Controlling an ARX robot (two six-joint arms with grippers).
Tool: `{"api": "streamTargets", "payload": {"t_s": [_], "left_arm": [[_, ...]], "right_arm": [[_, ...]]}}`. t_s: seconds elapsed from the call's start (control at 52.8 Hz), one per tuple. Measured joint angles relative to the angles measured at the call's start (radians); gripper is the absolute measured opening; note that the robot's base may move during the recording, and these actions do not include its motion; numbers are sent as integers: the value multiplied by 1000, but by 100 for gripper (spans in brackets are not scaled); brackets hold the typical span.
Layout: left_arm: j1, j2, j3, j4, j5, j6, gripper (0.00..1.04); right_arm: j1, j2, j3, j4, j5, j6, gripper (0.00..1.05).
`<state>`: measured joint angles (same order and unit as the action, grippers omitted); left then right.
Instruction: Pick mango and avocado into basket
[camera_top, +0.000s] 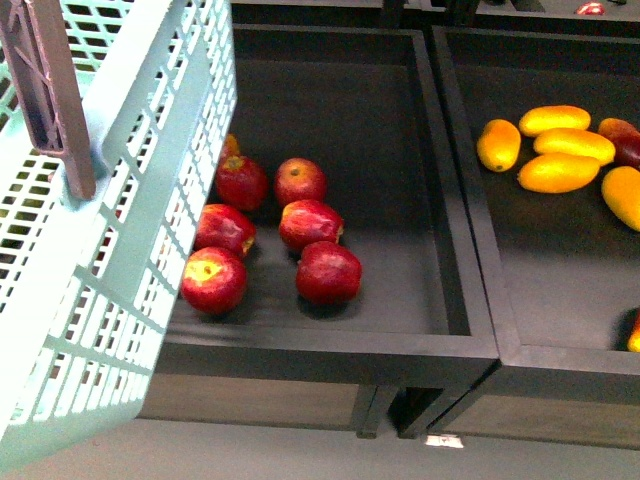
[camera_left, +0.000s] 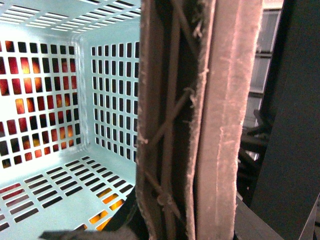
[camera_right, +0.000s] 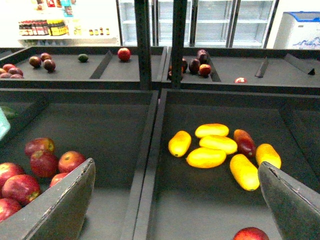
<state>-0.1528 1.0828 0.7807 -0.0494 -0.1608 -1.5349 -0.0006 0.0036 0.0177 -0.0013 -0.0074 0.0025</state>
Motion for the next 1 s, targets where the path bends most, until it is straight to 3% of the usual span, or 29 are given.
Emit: {"api": "streamTargets", "payload": {"t_s": [0.417, 0.493, 0.55, 0.644, 0.796, 1.004], "left_arm": [[-3, 1, 4, -17, 27, 22, 16], [5, 71, 102, -197, 126, 217, 16], [-5, 161, 164, -196, 172, 356, 16], [-31, 288, 243, -177, 167, 461, 16], [-80, 483, 431, -145, 178, 510, 16], [-229, 653, 683, -185, 312, 572, 16]], "right_arm": [[0, 0, 0, 0, 3, 0, 96], [0, 0, 0, 0, 7, 0, 96], [0, 0, 0, 0, 7, 0, 96], [0, 0, 0, 0, 7, 0, 96], [0, 0, 0, 0, 7, 0, 96], [0, 0, 0, 0, 7, 0, 96]]}}
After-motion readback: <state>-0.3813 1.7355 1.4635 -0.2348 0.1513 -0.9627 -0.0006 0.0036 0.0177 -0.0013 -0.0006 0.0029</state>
